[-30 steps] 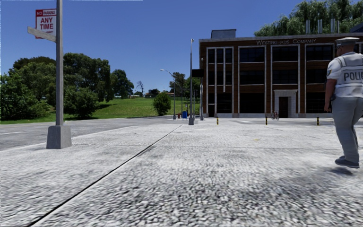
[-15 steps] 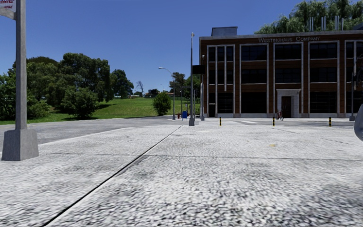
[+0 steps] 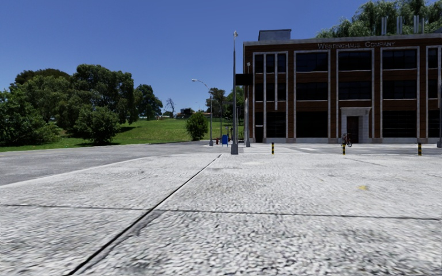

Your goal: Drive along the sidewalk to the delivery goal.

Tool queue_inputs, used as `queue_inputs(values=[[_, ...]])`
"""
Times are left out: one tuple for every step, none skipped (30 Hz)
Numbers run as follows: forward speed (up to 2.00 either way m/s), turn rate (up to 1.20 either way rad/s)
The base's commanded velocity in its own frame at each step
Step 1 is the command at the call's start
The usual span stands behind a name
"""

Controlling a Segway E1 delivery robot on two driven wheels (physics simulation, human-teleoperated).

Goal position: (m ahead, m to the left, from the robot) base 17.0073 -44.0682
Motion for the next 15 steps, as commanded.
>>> queue_inputs(values=[[2.00,0.00],[2.00,0.00],[2.00,0.00],[2.00,0.00],[2.00,0.00],[2.00,0.00],[2.00,0.00],[2.00,0.00],[2.00,0.00],[2.00,0.00],[2.00,0.00],[2.00,0.00],[2.00,0.00],[2.00,0.00],[2.00,0.00]])
